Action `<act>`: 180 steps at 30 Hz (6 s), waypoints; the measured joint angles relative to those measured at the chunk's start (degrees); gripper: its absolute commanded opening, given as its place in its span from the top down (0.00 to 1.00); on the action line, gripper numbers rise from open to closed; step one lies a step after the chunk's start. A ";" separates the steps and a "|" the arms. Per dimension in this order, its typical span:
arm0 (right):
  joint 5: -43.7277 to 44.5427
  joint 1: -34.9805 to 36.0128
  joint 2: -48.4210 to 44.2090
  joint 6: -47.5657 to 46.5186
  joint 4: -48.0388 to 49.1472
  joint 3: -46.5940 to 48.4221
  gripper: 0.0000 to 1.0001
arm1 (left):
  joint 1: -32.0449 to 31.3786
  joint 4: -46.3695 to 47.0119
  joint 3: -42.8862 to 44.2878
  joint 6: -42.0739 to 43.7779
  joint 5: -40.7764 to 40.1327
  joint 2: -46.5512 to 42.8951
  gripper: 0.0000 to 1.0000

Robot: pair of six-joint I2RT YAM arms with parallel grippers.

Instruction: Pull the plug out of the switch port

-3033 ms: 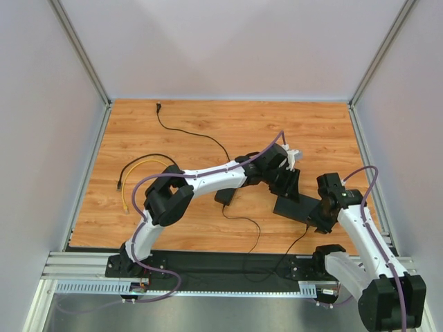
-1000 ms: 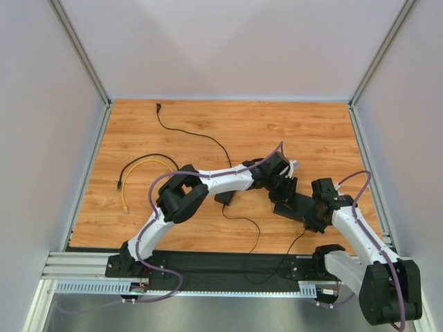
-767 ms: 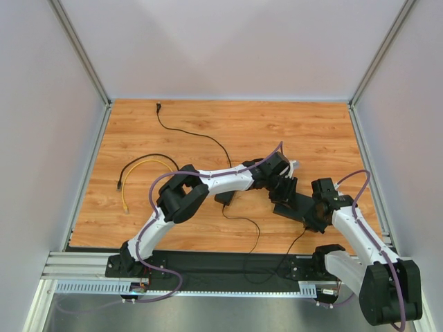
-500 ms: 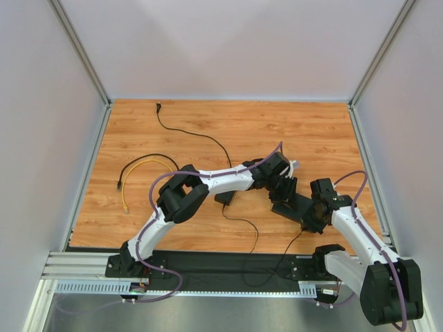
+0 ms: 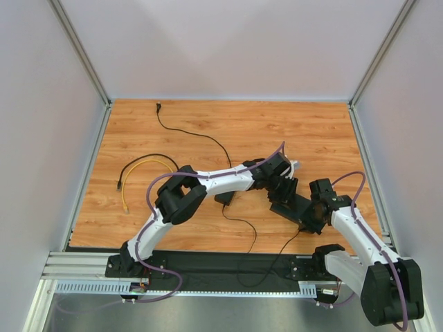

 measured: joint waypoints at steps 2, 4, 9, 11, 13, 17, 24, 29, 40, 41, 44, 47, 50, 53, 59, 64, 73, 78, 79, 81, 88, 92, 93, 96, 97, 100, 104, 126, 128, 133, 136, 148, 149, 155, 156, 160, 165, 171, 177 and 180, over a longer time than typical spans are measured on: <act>0.02 0.00 -0.35 0.00 -0.15 0.00 1.00 | -0.15 -1.16 -1.11 1.16 -2.05 -1.57 0.45; 0.07 0.00 -0.61 0.00 -0.28 0.00 1.00 | -0.37 -1.97 -3.69 1.60 -3.52 -3.87 0.45; 0.00 0.22 -0.83 0.00 -0.37 0.00 1.00 | -1.11 -1.11 -10.80 -1.36 -5.14 -8.20 0.45; -0.02 0.26 -1.03 0.00 -0.39 0.00 1.00 | -1.53 0.07 -14.23 -4.57 -5.57 -9.57 0.44; -0.04 0.26 -1.36 0.00 -0.44 -0.02 1.00 | -1.81 2.36 -18.45 -9.05 -6.05 -11.23 0.43; 0.22 0.28 -2.05 0.00 -0.55 -0.02 1.00 | -2.16 6.05 -23.04 -18.18 -6.71 -13.38 0.42; 0.63 0.33 -2.99 0.02 -0.57 -0.09 1.00 | -1.95 15.06 -25.62 -32.96 -8.52 -16.11 0.41; 0.68 0.33 -3.76 0.04 -0.35 -0.57 1.00 | -1.66 19.74 -27.65 -43.10 -7.89 -16.22 0.41; 1.14 0.33 -4.24 0.02 0.15 -1.29 1.00 | -1.57 27.91 -34.88 -60.74 -10.16 -16.22 0.44; 1.16 0.33 -4.46 0.02 0.26 -1.44 1.00 | -1.57 28.83 -35.19 -61.90 -10.71 -16.22 0.44; 1.14 0.33 -4.92 0.00 0.46 -1.68 1.00 | -1.57 30.25 -35.39 -64.48 -12.33 -16.11 0.46; 1.14 0.35 -5.14 -0.02 0.50 -1.73 1.00 | -1.57 31.71 -35.34 -66.20 -13.44 -15.47 0.47; 1.31 0.33 -5.46 -0.02 0.50 -1.81 1.00 | -1.60 32.46 -35.01 -67.34 -13.70 -13.53 0.48; 1.49 0.33 -5.46 -0.04 0.52 -1.84 1.00 | -1.73 32.50 -35.01 -67.58 -14.05 -12.09 0.48; 1.73 0.37 -5.57 -0.02 0.57 -1.88 1.00 | -2.21 32.17 -34.93 -68.54 -15.15 -11.82 0.51; 2.27 1.46 -5.66 0.46 1.68 -2.40 1.00 | -2.23 31.74 -31.95 -69.40 -15.19 -8.68 0.52; 4.61 3.91 -7.30 2.95 2.67 -3.13 1.00 | -2.75 30.95 -27.52 -69.53 -15.50 -5.92 0.53; 5.49 5.18 -6.12 3.72 3.06 -3.06 1.00 | -3.06 30.49 -26.71 -69.53 -15.63 -5.49 0.53; 5.53 5.35 -5.86 3.74 3.15 -3.02 1.00 | -3.21 30.23 -26.51 -69.53 -15.67 -5.40 0.54; 5.27 5.70 -5.60 3.76 3.32 -2.99 1.00 | -3.34 29.99 -26.38 -69.57 -15.91 -5.38 0.54; 1.99 6.86 -6.21 3.26 4.46 -3.30 1.00 | -3.50 29.79 -26.40 -69.44 -15.85 -5.38 0.58; -1.46 7.10 -6.34 2.89 4.61 -3.76 1.00 | -3.50 30.97 -26.69 -69.55 -15.52 -5.40 0.60; -2.27 7.23 -6.40 2.91 4.42 -3.76 1.00 | -3.50 31.39 -26.80 -69.59 -15.45 -5.40 0.60; -3.34 7.43 -6.75 2.86 4.13 -3.76 1.00 | -3.50 31.93 -27.12 -69.57 -15.34 -5.46 0.60; -3.65 7.45 -6.75 2.84 4.15 -3.76 1.00 | -3.45 32.33 -27.52 -69.53 -15.37 -5.62 0.60; -4.57 7.45 -6.93 2.80 3.98 -3.78 1.00 | -3.32 33.24 -28.52 -69.53 -14.99 -6.08 0.60; -4.74 7.45 -9.84 2.19 2.54 -3.72 1.00 | -3.26 34.40 -29.31 -69.64 -14.25 -6.45 0.53; 0.76 7.48 -11.82 4.02 -9.27 4.35 0.45 | -0.20 29.07 -40.00 -51.82 -6.38 -20.35 0.43; 2.40 7.45 -12.76 4.37 -10.43 6.91 0.37 | 0.26 26.71 -40.02 -45.59 -6.69 -22.62 0.44; 7.58 6.05 -11.50 4.13 -12.79 13.86 0.37 | 0.87 22.86 -38.56 -29.09 -6.56 -25.59 0.45; 9.03 2.19 -8.98 3.08 -12.20 14.97 0.43 | -0.13 17.86 -35.04 -18.38 -6.36 -25.22 0.45; 0.46 -18.32 -3.80 -4.17 -7.69 11.23 0.57 | -10.54 4.31 -20.52 4.81 -16.70 -17.53 0.58; -0.15 -18.73 -3.69 -4.46 -7.45 11.23 0.56 | -10.80 3.80 -19.65 5.35 -17.70 -16.61 0.58; -3.67 -19.58 -1.62 -5.66 -4.83 10.91 0.57 | -11.28 1.64 -16.46 8.46 -22.75 -12.07 0.51; -4.31 -19.58 -1.31 -5.86 -4.44 10.73 0.57 | -11.28 1.38 -15.82 8.96 -23.15 -11.41 0.51; -6.10 -19.58 -0.37 -6.51 -2.99 10.27 0.58 | -11.47 1.68 -14.12 10.97 -23.93 -9.73 0.51; -7.41 -19.58 0.28 -7.26 -1.44 10.27 0.64 | -11.98 2.40 -12.24 12.46 -23.74 -8.00 0.56; -8.28 -19.58 1.38 -7.96 -0.31 10.23 0.71 | -13.09 3.58 -11.19 13.25 -22.82 -7.10 0.57; -8.98 -19.69 2.64 -8.37 0.83 9.51 0.77 | -14.29 4.22 -11.13 13.29 -22.84 -7.10 0.53; -9.05 -19.74 3.23 -8.63 1.46 9.33 0.80 | -14.40 3.45 -10.29 13.22 -22.95 -6.69 0.54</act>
